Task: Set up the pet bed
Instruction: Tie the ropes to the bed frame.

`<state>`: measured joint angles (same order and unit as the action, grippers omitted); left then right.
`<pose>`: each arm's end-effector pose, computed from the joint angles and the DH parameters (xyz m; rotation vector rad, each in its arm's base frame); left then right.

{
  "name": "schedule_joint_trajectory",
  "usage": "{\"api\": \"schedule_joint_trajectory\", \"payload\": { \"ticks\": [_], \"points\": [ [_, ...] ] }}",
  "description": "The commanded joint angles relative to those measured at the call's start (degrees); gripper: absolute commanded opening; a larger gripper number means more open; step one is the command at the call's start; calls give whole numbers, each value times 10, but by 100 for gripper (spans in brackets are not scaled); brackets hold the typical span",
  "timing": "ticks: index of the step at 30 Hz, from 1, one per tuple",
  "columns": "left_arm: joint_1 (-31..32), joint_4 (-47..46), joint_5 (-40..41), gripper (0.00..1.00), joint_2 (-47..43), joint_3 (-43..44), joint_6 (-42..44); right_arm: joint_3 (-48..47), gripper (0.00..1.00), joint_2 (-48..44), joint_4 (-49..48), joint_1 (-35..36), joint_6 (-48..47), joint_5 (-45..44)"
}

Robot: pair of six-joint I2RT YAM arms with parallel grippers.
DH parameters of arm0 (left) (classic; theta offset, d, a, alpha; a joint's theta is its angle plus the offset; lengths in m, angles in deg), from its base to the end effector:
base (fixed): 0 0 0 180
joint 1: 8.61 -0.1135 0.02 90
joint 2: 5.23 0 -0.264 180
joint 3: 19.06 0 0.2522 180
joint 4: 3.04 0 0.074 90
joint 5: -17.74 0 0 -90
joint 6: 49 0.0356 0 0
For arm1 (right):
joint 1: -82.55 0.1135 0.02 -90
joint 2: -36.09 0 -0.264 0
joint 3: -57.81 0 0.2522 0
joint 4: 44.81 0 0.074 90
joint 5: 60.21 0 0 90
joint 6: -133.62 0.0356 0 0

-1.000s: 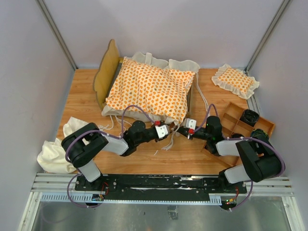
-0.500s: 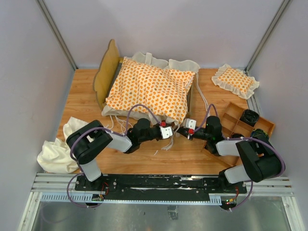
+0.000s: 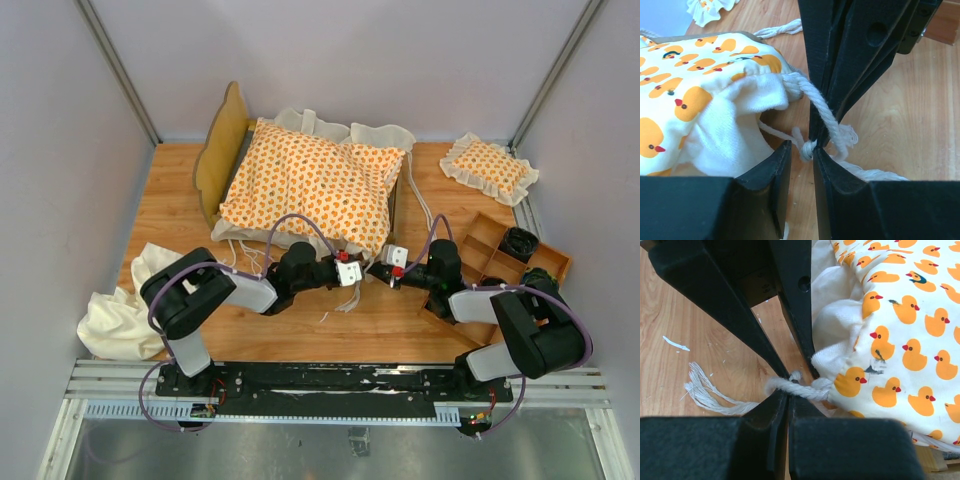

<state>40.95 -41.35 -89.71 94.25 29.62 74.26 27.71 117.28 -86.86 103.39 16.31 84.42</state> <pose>0.2048 -0.2568 0.1551 1.3494 1.1967 -0.4756 0.2059 0.1095 0.1633 -1.2719 1.1508 0.7337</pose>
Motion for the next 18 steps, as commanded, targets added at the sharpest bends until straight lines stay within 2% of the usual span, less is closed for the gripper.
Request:
{"api": "schedule_joint_trajectory", "payload": {
  "ticks": [1, 4, 10, 11, 14, 18],
  "points": [
    [-1, -7, -21, 28, 12, 12, 6, -12, 0, -9, -12, -2, -3, 14],
    [-1, -6, -24, 25, 14, 9, 6, -13, 0, -8, -17, -2, 1, 16],
    [-2, -7, -33, 4, 9, 8, -7, -19, 1, -2, -21, -2, 31, 5],
    [-2, -10, -33, 1, 8, 6, -18, -23, 4, -2, -17, -2, 49, -2],
    [-2, -25, -20, 0, 6, 5, -66, -39, 14, -10, 0, -2, 142, -34],
    [-3, -134, 29, 0, 11, -28, -172, -38, 24, -50, 49, -2, 255, -62]
  ]
}}
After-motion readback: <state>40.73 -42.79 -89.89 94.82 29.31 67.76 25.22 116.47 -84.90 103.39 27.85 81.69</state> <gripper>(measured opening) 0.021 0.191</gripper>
